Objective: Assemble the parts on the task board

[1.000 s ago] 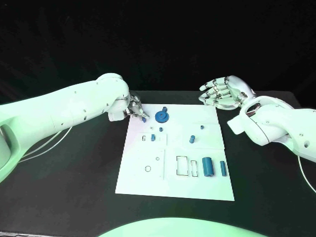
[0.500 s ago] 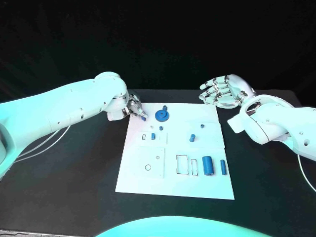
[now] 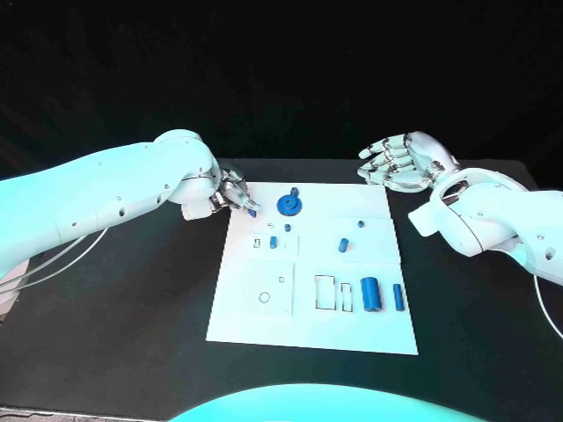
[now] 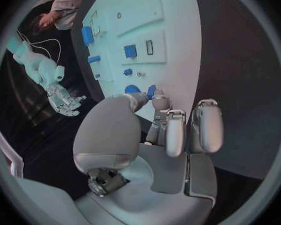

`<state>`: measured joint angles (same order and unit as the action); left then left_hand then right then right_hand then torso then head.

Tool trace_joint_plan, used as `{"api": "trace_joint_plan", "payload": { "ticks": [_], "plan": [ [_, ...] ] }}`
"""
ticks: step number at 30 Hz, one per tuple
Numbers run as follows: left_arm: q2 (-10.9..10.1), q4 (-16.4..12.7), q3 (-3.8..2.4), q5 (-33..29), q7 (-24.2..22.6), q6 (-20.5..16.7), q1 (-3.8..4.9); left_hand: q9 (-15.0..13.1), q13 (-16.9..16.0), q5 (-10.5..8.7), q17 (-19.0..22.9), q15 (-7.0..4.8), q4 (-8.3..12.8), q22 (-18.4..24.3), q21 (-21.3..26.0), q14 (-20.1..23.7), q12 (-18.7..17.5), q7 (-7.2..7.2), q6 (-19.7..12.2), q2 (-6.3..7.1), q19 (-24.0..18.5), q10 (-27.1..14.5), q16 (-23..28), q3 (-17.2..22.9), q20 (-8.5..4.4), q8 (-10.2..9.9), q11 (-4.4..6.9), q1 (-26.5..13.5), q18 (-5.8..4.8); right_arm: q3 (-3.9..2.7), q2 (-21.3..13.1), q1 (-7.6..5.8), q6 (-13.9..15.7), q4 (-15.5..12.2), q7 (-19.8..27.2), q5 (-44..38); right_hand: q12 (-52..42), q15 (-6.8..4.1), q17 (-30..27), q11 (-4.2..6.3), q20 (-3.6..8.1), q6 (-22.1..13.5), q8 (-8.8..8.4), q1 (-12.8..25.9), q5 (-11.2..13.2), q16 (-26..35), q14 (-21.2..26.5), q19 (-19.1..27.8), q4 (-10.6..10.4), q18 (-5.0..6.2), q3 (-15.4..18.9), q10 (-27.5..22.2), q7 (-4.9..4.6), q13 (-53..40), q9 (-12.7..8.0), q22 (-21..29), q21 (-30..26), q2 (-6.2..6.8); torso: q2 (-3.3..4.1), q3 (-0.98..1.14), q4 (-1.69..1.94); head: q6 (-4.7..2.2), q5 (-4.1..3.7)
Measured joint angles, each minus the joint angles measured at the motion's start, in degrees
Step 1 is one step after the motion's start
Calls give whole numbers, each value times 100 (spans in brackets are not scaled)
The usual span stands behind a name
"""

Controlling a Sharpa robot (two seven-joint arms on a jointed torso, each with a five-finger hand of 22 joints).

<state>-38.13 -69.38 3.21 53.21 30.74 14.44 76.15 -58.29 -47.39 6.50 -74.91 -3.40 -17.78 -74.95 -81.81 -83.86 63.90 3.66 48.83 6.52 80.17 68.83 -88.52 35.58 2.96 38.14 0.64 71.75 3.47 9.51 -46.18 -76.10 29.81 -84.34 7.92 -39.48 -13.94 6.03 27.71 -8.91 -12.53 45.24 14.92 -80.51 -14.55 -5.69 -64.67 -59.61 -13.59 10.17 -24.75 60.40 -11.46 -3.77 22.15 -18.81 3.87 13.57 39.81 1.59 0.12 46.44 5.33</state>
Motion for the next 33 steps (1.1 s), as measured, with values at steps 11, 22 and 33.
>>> {"api": "trace_joint_plan", "payload": {
  "ticks": [11,22,33],
  "plan": [
    [-549,-971,2,195,44,-343,-111,-225,-32,-17,0,-18,154,1,-51,-18,34,-32,-5,185,42,112,-49,406,-42,30,27,-186,0,1,-54,0,-2,-7,0,10,6,0,-3,0,-8,0,-8,0,0,10,0,8,0,0,0,0,0,5,0,3,0,0,0,-5,4,24,38],
    [-756,-1512,7,623,19,-679,-302,-235,-60,-18,-4,-18,159,1,-73,-18,63,-51,15,218,61,153,-49,491,-61,33,29,-219,0,4,-76,10,-11,-14,0,16,6,0,-8,0,-8,0,-8,0,0,9,0,8,16,0,17,0,0,4,0,13,0,0,2,-15,11,72,106],
    [-737,-1668,11,976,-38,-860,-415,-258,-80,-19,-4,-38,143,2,-72,2,63,-61,28,256,61,174,-71,507,-60,33,49,-258,0,6,-85,22,-26,-19,0,20,6,0,-8,0,-8,0,-7,0,0,9,0,8,16,0,16,0,0,4,1,13,0,0,9,-13,-7,94,138]
  ]
}}
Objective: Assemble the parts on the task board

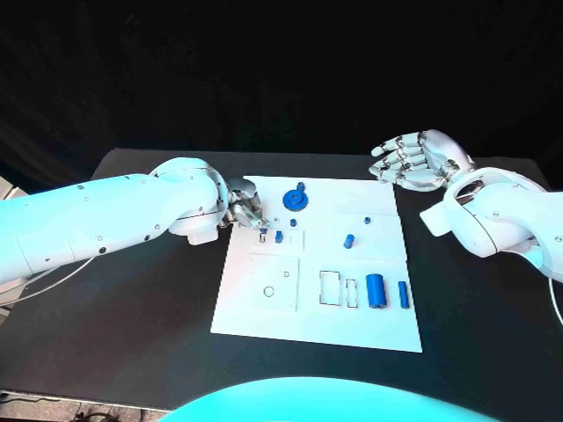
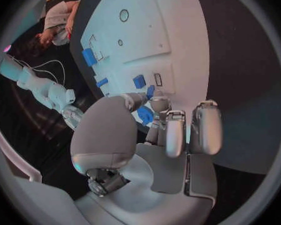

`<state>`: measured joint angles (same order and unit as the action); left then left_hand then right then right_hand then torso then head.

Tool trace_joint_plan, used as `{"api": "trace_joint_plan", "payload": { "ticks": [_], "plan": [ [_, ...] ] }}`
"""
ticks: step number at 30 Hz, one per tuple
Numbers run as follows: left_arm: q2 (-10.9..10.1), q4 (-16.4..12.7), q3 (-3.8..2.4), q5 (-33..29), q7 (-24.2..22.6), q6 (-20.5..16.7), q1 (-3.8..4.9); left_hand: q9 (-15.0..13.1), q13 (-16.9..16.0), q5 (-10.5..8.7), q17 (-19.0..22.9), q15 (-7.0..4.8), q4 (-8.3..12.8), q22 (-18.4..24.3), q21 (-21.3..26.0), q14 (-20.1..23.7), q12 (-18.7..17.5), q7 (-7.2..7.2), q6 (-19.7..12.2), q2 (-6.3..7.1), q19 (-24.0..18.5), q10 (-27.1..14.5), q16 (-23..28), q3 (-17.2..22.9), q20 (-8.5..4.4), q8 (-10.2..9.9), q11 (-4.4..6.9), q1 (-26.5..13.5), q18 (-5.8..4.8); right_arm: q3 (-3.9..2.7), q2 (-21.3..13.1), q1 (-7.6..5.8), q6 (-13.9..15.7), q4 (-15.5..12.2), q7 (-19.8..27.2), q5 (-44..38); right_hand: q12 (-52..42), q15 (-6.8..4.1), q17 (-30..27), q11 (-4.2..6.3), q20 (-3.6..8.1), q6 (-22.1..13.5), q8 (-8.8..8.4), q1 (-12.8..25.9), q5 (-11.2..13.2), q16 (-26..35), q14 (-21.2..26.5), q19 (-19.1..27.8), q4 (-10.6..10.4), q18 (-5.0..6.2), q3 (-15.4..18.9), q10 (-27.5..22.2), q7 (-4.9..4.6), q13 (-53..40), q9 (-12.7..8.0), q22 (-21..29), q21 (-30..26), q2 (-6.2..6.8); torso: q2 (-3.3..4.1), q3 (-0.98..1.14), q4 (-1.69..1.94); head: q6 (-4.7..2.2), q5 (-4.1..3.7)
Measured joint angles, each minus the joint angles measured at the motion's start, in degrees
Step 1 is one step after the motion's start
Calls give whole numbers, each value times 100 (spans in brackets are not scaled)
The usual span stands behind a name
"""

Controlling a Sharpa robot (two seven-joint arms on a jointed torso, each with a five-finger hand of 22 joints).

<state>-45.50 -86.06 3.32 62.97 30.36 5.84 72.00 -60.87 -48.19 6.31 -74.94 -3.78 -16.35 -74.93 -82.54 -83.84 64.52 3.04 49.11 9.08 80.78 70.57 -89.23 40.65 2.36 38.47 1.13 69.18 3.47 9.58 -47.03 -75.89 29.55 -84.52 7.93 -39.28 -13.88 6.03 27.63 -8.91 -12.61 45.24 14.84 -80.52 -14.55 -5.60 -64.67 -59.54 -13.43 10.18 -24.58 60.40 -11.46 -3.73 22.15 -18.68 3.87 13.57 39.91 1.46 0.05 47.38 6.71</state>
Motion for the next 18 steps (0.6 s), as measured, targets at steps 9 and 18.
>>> {"api": "trace_joint_plan", "payload": {
  "ticks": [9,18],
  "plan": [
    [8,-33,9,297,-27,-23,-32,3,-2,-2,1,0,-16,1,0,0,0,-9,27,15,3,0,0,16,-3,-1,0,-15,0,0,-8,1,-1,-5,3,3,0,0,0,0,0,0,0,0,0,0,0,0,0,0,0,0,0,0,0,0,0,0,1,4,-1,21,2],
    [27,-29,39,422,-26,58,-49,8,-2,21,1,-21,-16,1,-22,-21,0,-13,34,30,43,20,0,16,0,-7,20,-30,0,0,-8,2,-1,-5,6,7,0,0,1,0,0,0,0,0,0,0,0,0,0,0,0,0,0,-1,0,0,0,0,-4,5,1,29,16]
  ]
}}
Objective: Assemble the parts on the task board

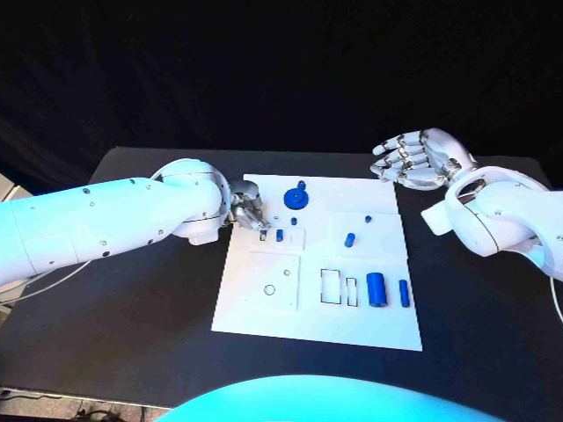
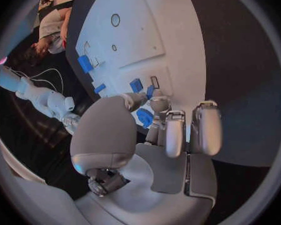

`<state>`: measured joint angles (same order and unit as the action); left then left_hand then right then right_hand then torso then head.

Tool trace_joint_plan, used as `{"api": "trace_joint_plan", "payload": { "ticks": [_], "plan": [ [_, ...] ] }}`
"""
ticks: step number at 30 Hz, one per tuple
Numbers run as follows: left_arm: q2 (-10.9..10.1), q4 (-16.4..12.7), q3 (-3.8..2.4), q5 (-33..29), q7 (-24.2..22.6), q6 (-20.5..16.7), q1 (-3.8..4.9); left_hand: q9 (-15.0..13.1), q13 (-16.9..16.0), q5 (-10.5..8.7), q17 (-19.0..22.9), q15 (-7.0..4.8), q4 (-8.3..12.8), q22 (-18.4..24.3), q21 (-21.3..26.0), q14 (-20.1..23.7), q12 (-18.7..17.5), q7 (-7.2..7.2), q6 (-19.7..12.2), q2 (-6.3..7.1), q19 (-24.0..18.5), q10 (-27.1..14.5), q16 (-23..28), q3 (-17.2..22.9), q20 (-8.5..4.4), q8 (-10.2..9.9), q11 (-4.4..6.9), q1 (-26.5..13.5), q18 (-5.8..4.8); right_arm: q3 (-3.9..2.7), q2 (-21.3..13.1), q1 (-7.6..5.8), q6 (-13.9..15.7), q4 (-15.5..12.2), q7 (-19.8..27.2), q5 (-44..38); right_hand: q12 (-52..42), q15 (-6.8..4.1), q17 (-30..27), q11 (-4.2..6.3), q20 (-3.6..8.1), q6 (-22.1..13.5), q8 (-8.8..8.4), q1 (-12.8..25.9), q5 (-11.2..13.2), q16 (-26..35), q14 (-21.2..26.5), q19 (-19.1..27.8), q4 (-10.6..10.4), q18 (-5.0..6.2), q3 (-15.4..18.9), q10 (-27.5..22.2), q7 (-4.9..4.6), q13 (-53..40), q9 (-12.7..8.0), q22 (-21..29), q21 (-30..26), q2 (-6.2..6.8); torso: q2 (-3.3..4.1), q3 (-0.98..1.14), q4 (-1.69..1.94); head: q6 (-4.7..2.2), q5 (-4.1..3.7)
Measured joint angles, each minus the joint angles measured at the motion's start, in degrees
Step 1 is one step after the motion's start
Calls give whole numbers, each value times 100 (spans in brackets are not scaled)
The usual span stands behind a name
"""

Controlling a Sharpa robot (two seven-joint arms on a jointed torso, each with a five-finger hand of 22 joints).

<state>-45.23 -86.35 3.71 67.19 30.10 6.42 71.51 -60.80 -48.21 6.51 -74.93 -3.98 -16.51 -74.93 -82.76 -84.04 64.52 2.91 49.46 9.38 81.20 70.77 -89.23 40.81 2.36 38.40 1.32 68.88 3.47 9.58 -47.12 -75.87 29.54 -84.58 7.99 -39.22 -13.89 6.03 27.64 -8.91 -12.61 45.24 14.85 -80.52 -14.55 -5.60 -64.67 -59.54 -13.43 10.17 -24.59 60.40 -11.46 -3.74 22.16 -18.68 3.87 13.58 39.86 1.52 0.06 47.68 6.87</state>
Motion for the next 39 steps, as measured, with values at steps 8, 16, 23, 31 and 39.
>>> {"api": "trace_joint_plan", "payload": {
  "ticks": [8,16,23,31,39],
  "plan": [
    [-3,-3,9,33,2,43,-40,3,0,-1,0,0,168,0,0,0,0,-3,5,42,0,21,0,200,0,-7,-19,-43,0,0,1,4,-3,3,3,3,0,0,-17,0,0,0,0,0,0,0,0,0,0,0,0,0,0,0,-7,32,0,0,-1,-3,3,9,5],
    [-10,-7,5,32,2,82,-48,2,1,-1,1,0,205,1,0,0,0,5,13,66,-1,21,0,237,0,7,-20,-67,0,0,3,8,-10,3,4,7,0,0,-17,0,0,0,0,0,0,0,0,0,0,0,0,0,0,0,-7,38,0,0,-2,-4,3,10,15],
    [-29,-21,3,25,4,127,-48,1,1,-2,1,0,205,1,0,0,0,7,12,64,-1,21,0,237,0,7,-20,-65,0,0,3,12,-16,8,4,10,0,0,-16,0,0,0,0,0,0,0,0,0,0,1,0,0,0,-1,-7,38,0,0,1,-5,2,18,20],
    [-55,-34,3,19,4,165,-50,1,1,-7,1,0,205,1,0,0,0,8,12,63,-1,21,0,237,0,6,-21,-64,0,0,7,16,-19,12,4,12,0,0,-16,0,0,0,0,0,0,0,0,0,0,0,0,0,0,-1,-6,38,0,0,2,-5,2,24,21],
    [-65,-37,0,16,2,184,-51,-6,2,-9,2,0,205,1,1,0,0,17,4,63,-1,20,0,237,0,3,-21,-64,0,0,8,25,-21,18,5,14,0,0,-28,0,0,0,0,0,0,0,0,0,0,1,0,0,0,-1,-6,55,0,0,4,-5,-3,33,30]
  ]
}}
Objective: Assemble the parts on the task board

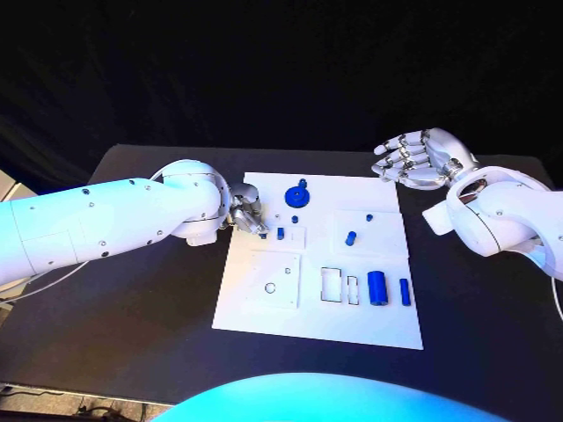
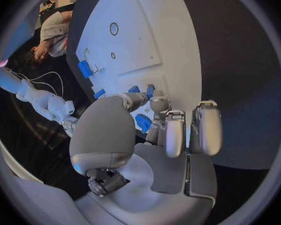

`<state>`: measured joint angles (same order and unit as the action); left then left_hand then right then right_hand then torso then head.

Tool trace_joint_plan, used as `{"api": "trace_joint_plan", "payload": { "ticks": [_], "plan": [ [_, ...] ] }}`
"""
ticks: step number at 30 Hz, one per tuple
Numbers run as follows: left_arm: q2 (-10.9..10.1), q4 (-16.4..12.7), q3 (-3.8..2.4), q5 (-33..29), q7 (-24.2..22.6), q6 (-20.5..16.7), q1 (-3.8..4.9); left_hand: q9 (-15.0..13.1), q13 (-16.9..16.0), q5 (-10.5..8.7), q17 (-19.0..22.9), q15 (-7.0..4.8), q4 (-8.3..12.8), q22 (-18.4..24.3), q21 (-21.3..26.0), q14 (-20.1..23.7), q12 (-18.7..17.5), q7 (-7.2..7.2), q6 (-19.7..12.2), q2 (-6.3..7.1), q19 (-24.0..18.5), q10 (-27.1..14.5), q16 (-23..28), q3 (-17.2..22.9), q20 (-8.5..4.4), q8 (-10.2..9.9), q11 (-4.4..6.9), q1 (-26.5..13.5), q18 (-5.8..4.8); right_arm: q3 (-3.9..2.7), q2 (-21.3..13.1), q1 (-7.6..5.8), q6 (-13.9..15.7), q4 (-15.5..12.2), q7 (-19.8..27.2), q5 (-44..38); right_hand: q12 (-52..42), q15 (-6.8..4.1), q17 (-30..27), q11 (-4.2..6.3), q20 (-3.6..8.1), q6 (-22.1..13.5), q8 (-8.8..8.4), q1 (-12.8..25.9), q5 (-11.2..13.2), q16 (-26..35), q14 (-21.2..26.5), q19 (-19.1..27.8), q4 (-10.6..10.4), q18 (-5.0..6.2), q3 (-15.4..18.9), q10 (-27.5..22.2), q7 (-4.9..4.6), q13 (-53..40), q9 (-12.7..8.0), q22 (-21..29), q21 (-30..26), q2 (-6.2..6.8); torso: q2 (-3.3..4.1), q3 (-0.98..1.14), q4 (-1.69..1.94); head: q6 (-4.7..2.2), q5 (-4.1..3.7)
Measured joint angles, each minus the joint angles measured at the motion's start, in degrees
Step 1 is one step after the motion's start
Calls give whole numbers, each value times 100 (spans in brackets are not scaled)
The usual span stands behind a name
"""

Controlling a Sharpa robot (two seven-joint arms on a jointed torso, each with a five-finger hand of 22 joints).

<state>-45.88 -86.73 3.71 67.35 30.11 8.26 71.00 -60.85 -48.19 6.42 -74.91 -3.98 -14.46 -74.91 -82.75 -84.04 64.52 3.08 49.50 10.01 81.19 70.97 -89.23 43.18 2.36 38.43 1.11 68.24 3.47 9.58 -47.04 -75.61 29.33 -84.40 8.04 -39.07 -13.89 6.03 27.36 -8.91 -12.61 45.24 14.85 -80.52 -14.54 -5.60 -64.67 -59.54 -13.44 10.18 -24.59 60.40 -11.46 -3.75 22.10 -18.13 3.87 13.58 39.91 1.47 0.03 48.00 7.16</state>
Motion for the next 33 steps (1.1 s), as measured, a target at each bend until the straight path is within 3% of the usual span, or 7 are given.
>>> {"api": "trace_joint_plan", "payload": {
  "ticks": [33],
  "plan": [
    [-10,20,-17,-46,-35,148,-6,-2,-14,9,1,1,-16,1,1,0,0,-9,30,2,0,-1,3,16,0,3,-1,-2,0,0,6,10,-13,17,0,3,0,0,-12,0,0,0,0,0,0,32,0,0,0,0,0,0,0,0,-5,25,0,0,-3,5,1,13,-12]
  ]
}}
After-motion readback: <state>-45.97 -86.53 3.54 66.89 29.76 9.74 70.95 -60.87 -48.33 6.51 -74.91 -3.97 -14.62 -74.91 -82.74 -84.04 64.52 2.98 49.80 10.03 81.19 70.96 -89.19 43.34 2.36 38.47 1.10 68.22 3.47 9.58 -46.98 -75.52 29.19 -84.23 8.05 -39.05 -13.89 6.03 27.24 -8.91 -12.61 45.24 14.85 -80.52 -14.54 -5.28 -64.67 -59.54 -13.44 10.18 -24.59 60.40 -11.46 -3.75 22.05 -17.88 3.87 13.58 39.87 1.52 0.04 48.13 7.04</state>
